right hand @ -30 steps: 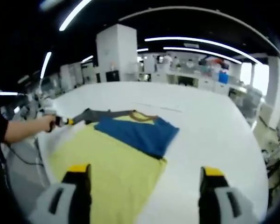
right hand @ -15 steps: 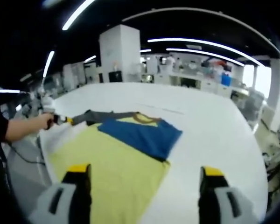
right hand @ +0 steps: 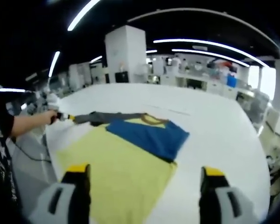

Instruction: Fold the garment on the visible template until the final outline fits inside the template.

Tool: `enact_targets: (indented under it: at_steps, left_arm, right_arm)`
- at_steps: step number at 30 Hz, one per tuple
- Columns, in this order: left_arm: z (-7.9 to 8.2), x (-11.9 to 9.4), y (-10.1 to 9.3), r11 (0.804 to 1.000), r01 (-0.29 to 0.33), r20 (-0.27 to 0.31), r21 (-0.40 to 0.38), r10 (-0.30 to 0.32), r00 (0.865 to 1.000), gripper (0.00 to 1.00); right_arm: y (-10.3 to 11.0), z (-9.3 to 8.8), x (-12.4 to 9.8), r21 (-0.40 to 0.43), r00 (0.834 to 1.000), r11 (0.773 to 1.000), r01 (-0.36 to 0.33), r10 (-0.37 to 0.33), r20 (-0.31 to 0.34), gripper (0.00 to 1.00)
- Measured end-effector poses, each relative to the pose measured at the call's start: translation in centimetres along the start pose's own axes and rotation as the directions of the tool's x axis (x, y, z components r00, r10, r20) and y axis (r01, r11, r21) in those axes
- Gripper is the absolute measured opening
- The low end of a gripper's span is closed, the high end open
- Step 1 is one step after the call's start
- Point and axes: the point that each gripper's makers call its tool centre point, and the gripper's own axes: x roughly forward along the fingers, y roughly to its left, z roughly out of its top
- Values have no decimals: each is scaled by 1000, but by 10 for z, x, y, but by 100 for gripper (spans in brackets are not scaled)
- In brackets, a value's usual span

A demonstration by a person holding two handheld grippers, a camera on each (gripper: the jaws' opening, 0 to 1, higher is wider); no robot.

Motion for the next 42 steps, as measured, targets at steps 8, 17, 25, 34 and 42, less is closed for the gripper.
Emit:
enact_targets:
  at_steps: [8, 17, 25, 34, 42]
  left_arm:
    - [2, 10, 26, 995, -29, -44, 97, 34, 998, 0]
    - [13, 22, 49, 990, -53, -51, 132, 60, 997, 0]
    - [14, 20, 52, 986, -58, -55, 159, 67, 996, 0]
    - [15, 24, 59, 986, -78, -61, 151, 88, 994, 11]
    - [12, 20, 57, 997, -45, -51, 66, 49, 998, 28]
  right_arm:
    - [0, -6, 0, -14, 1000, 1000, 5, -5, -26, 98]
    - [1, -7, 1, -19, 999, 1000, 5, -6, -37, 98]
    - [1, -11, 2, -15, 999, 1000, 10, -11, -49, 99]
    - [-2, -12, 0, -11, 999, 1000, 12, -13, -53, 99]
    - [1, -12, 1, -10, 999, 1000, 8, -9, -52, 99]
